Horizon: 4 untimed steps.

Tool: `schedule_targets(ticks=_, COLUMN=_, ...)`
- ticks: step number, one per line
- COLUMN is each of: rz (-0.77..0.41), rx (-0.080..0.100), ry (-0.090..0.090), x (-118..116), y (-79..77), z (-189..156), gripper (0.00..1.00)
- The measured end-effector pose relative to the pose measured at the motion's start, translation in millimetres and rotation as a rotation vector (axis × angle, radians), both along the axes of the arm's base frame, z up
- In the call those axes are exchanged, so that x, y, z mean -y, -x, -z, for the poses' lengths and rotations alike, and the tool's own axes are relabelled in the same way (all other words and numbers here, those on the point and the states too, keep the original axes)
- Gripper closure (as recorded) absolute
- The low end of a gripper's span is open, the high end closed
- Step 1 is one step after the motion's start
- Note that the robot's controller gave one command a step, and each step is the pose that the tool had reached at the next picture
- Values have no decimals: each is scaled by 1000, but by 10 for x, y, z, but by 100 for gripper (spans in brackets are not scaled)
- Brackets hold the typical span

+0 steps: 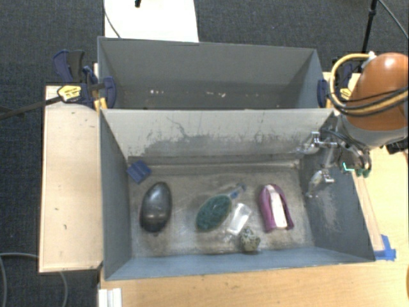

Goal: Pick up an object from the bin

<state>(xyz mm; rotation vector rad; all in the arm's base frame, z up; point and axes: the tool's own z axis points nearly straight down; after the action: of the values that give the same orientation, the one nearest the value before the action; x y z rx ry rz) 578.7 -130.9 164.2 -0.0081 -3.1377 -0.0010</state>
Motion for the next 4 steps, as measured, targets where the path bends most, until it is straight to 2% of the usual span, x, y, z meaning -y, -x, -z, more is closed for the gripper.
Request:
schedule_targets(ticks=1, rz=-292, rx=16, ry=5, x=-560, y=362, z=730, gripper=0)
schedule_targets(ticks=2, rz=-481, rx=11, ry=0, x=-817, y=-156, z=511, gripper=0)
schedule_targets(ticks=3, rz=-681, rx=13, ry=3, x=-761, y=504, z=721, gripper=0)
schedule_targets(ticks=4, rz=-627, rx=12, ry=-1, x=-1093, y=256, z=551, gripper=0)
